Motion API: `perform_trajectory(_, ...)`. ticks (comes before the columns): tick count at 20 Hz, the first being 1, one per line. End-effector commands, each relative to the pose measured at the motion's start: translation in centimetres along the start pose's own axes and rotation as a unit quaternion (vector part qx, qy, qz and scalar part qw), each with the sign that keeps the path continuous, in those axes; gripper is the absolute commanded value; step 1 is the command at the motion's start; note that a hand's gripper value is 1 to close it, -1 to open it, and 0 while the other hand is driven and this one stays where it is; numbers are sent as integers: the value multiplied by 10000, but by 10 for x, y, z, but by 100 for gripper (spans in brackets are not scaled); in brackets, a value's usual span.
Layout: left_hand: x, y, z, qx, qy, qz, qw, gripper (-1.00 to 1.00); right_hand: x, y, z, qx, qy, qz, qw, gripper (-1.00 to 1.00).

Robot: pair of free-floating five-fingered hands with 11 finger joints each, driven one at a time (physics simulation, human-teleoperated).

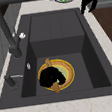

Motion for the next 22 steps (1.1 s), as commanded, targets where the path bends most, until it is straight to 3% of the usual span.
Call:
perform_trajectory(1, 21, 12, 4, 3, -128, -382, 9992, 100, 0, 0, 0, 0, 0, 0, 10000, 0)
perform_trajectory(9, 72, 37, 9, -89, -19, -238, 9997, 100, 0, 0, 0, 0, 0, 0, 10000, 0)
perform_trajectory(11, 86, 42, 15, -117, -63, -233, 9996, 100, 0, 0, 0, 0, 0, 0, 10000, 0)
perform_trajectory(13, 98, 48, 19, -28, -192, -318, 9993, 100, 0, 0, 0, 0, 0, 0, 10000, 0)
perform_trajectory(22, 150, 87, 54, -18, -219, -223, 9995, 100, 0, 0, 0, 0, 0, 0, 10000, 0)
